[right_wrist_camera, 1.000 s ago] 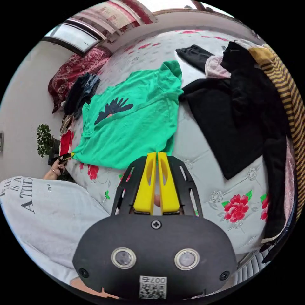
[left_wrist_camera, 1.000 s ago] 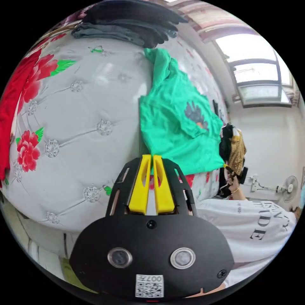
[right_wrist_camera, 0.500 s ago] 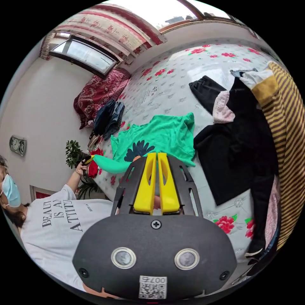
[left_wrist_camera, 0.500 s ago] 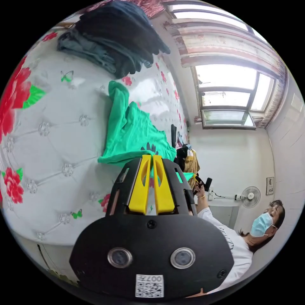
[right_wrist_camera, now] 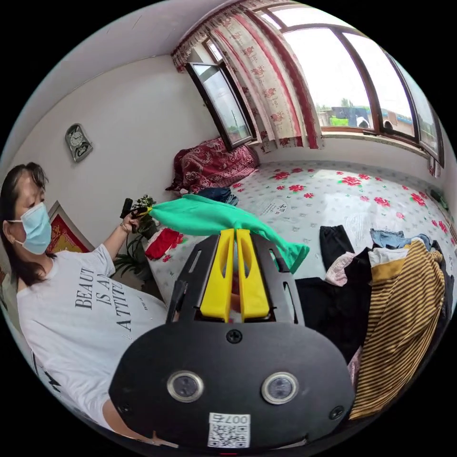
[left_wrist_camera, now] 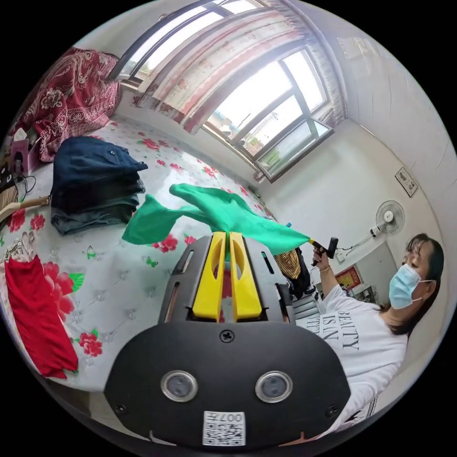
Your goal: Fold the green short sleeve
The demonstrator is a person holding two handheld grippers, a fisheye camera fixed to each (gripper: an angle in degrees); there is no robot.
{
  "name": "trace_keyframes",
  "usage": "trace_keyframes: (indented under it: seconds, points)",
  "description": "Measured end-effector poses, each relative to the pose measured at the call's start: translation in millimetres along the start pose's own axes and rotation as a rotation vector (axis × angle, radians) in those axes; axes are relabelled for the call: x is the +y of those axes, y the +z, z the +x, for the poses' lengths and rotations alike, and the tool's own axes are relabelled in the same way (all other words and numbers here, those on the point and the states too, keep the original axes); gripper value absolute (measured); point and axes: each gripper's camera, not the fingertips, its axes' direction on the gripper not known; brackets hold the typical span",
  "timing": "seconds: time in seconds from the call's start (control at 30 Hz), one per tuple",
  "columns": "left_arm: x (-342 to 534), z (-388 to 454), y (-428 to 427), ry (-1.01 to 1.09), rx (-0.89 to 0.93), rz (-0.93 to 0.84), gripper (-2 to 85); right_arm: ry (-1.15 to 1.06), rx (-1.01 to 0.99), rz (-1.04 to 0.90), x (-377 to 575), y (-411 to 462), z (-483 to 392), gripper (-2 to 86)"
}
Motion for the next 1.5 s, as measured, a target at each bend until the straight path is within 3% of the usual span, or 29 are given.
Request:
trace_keyframes:
  seconds: [0.1,0.37,0.5,0.57,0.77,0.9,1.1,1.37,1.5]
  points:
    - [79.5,-27.1,15.4,-0.075,-0.098,-0.114,-0.9,0.059,0.017,-0.159,65.3,61.0,-9.8,-0.3]
    - [329.5,-155.4,82.4,-0.646,-0.243,-0.390,-0.8,0.302,0.064,-0.676,256.1,246.1,-12.2,-0.1]
    - [363.5,-156.8,68.0,-0.681,-0.194,-0.283,-0.5,0.405,-0.015,-0.623,282.4,232.1,-9.1,0.4]
    - [363.0,-148.0,60.2,-0.627,-0.252,-0.285,0.1,0.430,-0.032,-0.584,277.7,214.9,-0.9,1.2]
    - [374.5,-136.6,23.8,-0.649,-0.355,-0.191,5.0,0.646,-0.045,-0.108,260.9,136.4,68.3,4.1]
    - [364.1,-126.8,25.8,-0.638,-0.371,-0.109,5.0,0.882,-0.167,0.065,276.7,173.0,131.0,5.4]
    - [281.7,-101.5,94.2,-0.414,-0.261,-0.105,4.9,1.115,-0.355,0.196,307.4,246.4,169.7,5.6]
    - [91.7,-28.5,317.5,0.101,-0.050,-0.405,6.1,0.916,-0.215,0.210,305.1,214.7,144.5,0.7]
    - [21.4,21.2,453.5,0.277,0.076,-0.550,8.6,1.015,-0.354,0.297,330.1,205.7,159.6,1.1]
